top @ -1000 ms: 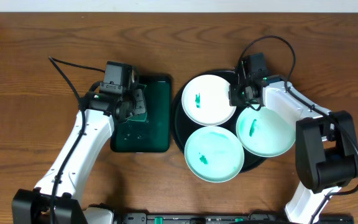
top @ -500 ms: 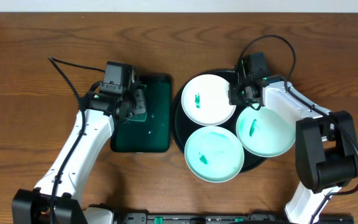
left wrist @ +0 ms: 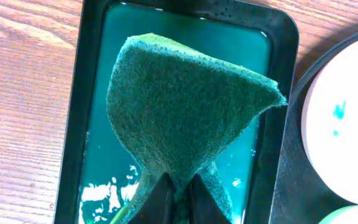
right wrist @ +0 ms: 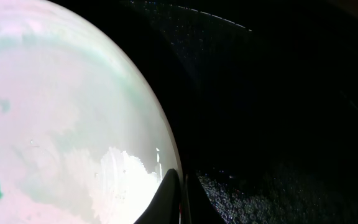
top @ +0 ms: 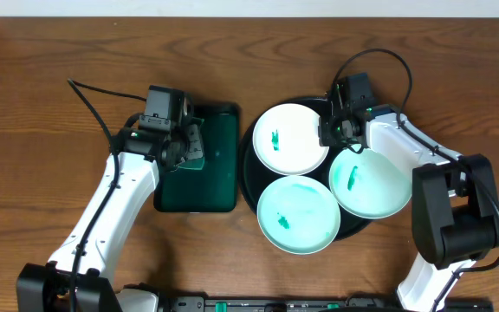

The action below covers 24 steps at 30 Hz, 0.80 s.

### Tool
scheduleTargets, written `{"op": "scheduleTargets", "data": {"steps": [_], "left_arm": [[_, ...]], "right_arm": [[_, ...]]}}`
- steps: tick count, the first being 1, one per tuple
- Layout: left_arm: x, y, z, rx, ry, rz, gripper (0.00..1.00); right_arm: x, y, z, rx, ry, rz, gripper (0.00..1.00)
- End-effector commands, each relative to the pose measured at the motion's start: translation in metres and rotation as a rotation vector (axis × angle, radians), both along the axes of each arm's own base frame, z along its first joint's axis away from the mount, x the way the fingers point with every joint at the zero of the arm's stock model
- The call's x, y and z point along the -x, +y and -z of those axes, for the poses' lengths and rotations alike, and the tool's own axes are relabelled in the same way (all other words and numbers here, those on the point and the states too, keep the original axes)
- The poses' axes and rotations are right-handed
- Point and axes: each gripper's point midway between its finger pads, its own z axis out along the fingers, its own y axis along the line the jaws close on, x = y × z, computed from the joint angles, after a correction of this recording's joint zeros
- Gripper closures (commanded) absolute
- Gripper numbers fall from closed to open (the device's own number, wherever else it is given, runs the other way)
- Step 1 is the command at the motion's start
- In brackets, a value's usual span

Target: Clean dirty plates on tray and stack at the side

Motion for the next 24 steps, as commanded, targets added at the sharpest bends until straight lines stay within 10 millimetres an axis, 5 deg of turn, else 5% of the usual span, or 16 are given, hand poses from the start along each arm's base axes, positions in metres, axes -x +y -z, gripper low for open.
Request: {"op": "scheduleTargets", "data": {"steps": [1,7,16,24], "left_arm": [[-0.008,0.001,-0.017,-0.003,-0.050,-0.006,0.93],[-0.008,0.002,-0.016,-0.003,-0.048,-0.006,0.93],[-0.007,0.002,-0.016,-0.004,-0.046,-0.006,0.93],[-0.006,0.002,-0.015,-0.007,-0.040,-0.003,0.93]], "right_arm": [[0.001,0.008,-0.003,-0.012,-0.005,-0.018,0.99],[0.000,0.008,-0.003,0.001,-0.017,-0.054,0.94],[-0.004,0.005,-0.004,0.006,-0.032,-0.047,0.63],[-0.008,-0.006,-0.003,0.068,-0.047,-0.018,0.78]]}}
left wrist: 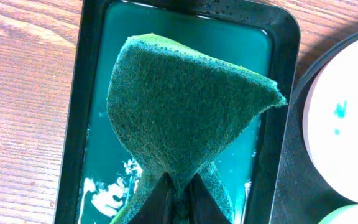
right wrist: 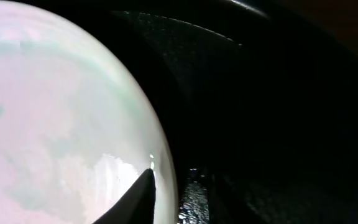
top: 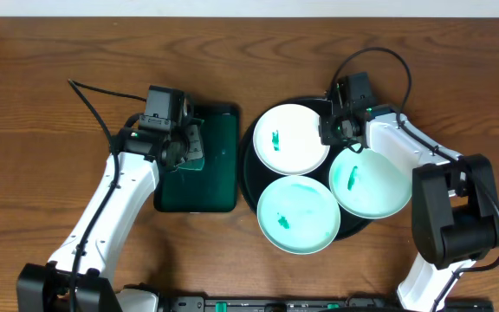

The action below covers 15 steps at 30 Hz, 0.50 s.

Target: Clean dirty plates on tray and stack at the side

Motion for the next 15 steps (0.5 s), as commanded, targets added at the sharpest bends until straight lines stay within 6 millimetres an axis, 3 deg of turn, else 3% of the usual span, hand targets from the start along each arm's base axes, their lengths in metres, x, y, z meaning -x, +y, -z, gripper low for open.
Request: {"op": "scheduleTargets", "data": {"steps": [1,5,9,12,15], "left_arm": [[-0.0067,0.0018,-0.0156,-0.006,-0.044,-0.003,0.93],[-0.0062,0.0019,-0.0154,-0.006,-0.042,-0.003,0.93],[-0.0062,0.0019,-0.0154,-0.007,-0.042,-0.003,0.93],[-0.0062,0.0019,-0.0154,-0.007,-0.042,-0.003,0.93],[-0.0062,0.0019,-0.0154,-0.007,-0.042,-0.003,0.93]], "right_arm": [[-0.0022,-0.0013,-0.0025,0.025,-0.016,0.003,0.78],[-0.0013,-0.0014,-0.0016,0.023,-0.012,0.009,0.77],[0.0035,-0.0014,0.0040,0.003,0.011,0.065,0.84],[0.0052,0.0003,0.0057,0.003,0.015,0.063,0.99],[0.0062,0.0036,0.0054,-0.011,0.020,0.055,0.99]]}}
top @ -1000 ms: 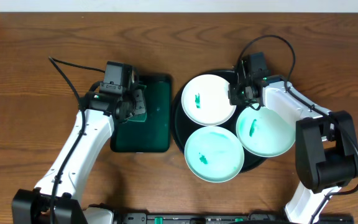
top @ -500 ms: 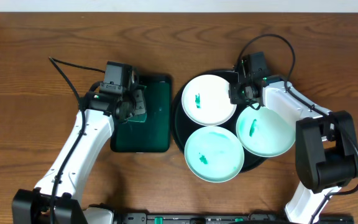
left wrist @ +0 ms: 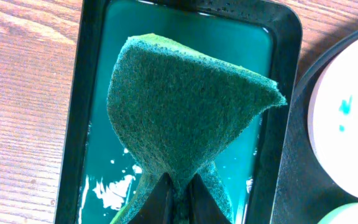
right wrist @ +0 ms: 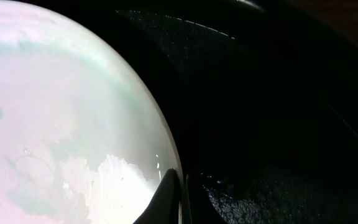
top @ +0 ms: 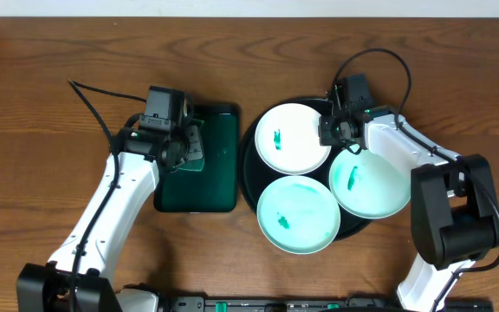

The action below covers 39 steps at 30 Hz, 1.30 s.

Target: Clean dirty plates on tray and stack at the side

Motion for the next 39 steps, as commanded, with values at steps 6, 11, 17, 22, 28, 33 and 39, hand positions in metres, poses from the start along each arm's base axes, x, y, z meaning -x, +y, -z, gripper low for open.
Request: {"op": "scheduleTargets", "data": {"steps": [6,11,17,22,28,33,39], "left_arm": [[-0.0078,0.0017,-0.0162,-0.006,-0.049,-0.003,0.93],[-0.0078,0.0016,-0.0162,-0.005,-0.049,-0.003,0.93],[-0.0078,0.0017,-0.0162,-0.007,-0.049,0.000,0.93],[-0.0080,0.0016,-0.0154,-0.007,-0.047,0.000,0.93],[-0.0080,0.0016,-0.0146,-0.008,-0.045,0.000,0.93],[-0.0080,0.0016,-0.0146,-0.008,-0.045,0.000,0.93],[-0.0079,0.0016,-0.0146,-0.008,-0.045,0.000,0.93]], "right_arm": [[0.0067,0.0123,0.0020,-0.040,0.019,-0.012,0.99],[0.0066,0.0123,0.0016,-0.040,0.019,-0.013,0.99],[0.0066,0.0124,0.0016,-0.040,0.019,-0.013,0.99],[0.0072,0.0125,0.0019,-0.040,0.022,-0.013,0.99],[0.0073,0.0124,0.0020,-0.039,0.022,-0.014,0.99],[0.0073,0.0123,0.0020,-0.039,0.022,-0.013,0.95],[0.0071,0.0123,0.0019,-0.039,0.022,-0.013,0.99]]}}
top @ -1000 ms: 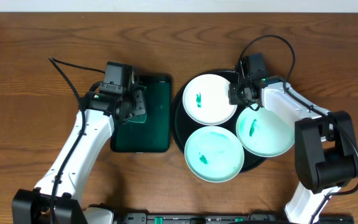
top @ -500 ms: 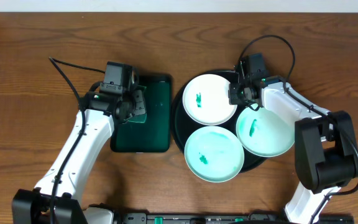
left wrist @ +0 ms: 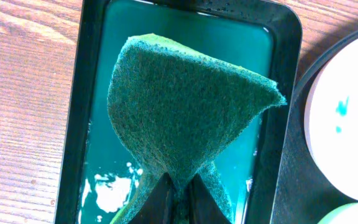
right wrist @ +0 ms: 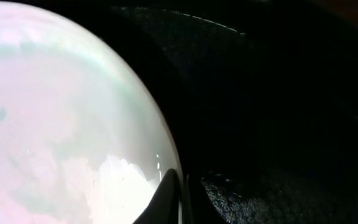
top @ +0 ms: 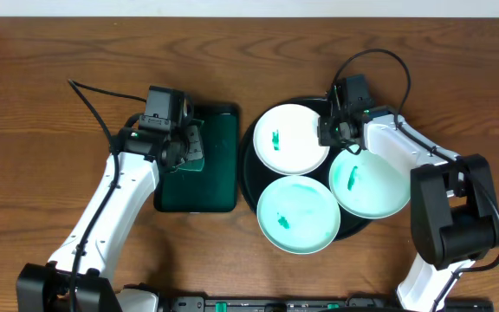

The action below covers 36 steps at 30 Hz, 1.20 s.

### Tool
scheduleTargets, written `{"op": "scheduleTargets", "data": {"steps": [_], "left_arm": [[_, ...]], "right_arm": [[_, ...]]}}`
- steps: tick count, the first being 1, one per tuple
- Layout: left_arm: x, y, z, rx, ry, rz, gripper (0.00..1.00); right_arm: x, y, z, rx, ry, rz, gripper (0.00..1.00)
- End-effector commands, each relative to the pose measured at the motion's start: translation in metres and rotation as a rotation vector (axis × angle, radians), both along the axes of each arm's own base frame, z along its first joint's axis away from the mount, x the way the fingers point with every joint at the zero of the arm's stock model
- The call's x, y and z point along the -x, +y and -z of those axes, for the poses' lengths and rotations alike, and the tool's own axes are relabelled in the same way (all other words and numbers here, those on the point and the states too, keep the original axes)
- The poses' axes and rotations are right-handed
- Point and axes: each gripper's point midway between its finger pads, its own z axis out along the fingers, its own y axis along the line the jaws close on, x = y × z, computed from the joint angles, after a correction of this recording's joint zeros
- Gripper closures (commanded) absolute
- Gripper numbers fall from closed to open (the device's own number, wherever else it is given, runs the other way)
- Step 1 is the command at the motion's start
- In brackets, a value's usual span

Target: Clean dirty plates on tray and stack at the side

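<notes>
Three plates lie on a round black tray [top: 251,178]: a white plate [top: 291,139] with a green smear at the back, a mint plate [top: 298,214] in front, another mint plate [top: 371,182] at the right. My right gripper [top: 327,139] is shut on the white plate's right rim [right wrist: 166,155]. My left gripper [left wrist: 180,186] is shut on a dark green sponge [left wrist: 185,106], held over a black basin [left wrist: 278,37] of green liquid.
The black basin [top: 202,160] sits on the wooden table [top: 59,69] just left of the round tray. A black cable [top: 89,95] runs off from the left arm. The right arm [top: 423,165] bends over the tray's right side.
The white plate has shifted very slightly in the right wrist view. The liquid's glare under the sponge has changed. Both grippers keep their hold.
The left gripper held the sponge over the basin throughout. The right gripper was shut on the white plate's rim, then its fingers stood apart at that rim, then it was shut on the rim again, as now.
</notes>
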Motion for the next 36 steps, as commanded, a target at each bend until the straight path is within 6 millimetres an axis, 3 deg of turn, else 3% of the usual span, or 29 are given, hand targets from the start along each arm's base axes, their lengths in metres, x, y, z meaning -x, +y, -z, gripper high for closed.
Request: {"op": "scheduleTargets", "data": {"steps": [1,12,22,30,36], "left_arm": [[-0.008,0.002,-0.015,-0.008,-0.045,0.000,0.94],[-0.008,0.002,-0.015,-0.011,-0.046,-0.003,0.93],[-0.009,0.015,-0.021,-0.079,-0.034,-0.032,0.93],[-0.022,0.013,-0.035,-0.119,0.087,-0.002,0.93],[-0.031,0.009,-0.026,-0.130,0.149,0.006,0.93]], "right_arm": [[0.005,0.008,0.002,-0.018,0.013,-0.013,0.99],[0.005,0.008,0.002,-0.019,0.010,-0.014,0.99],[0.005,0.008,0.002,-0.019,0.010,-0.013,0.99],[0.005,0.008,0.002,-0.019,0.010,-0.014,0.99],[0.005,0.008,0.002,-0.019,0.010,-0.013,0.99]]}}
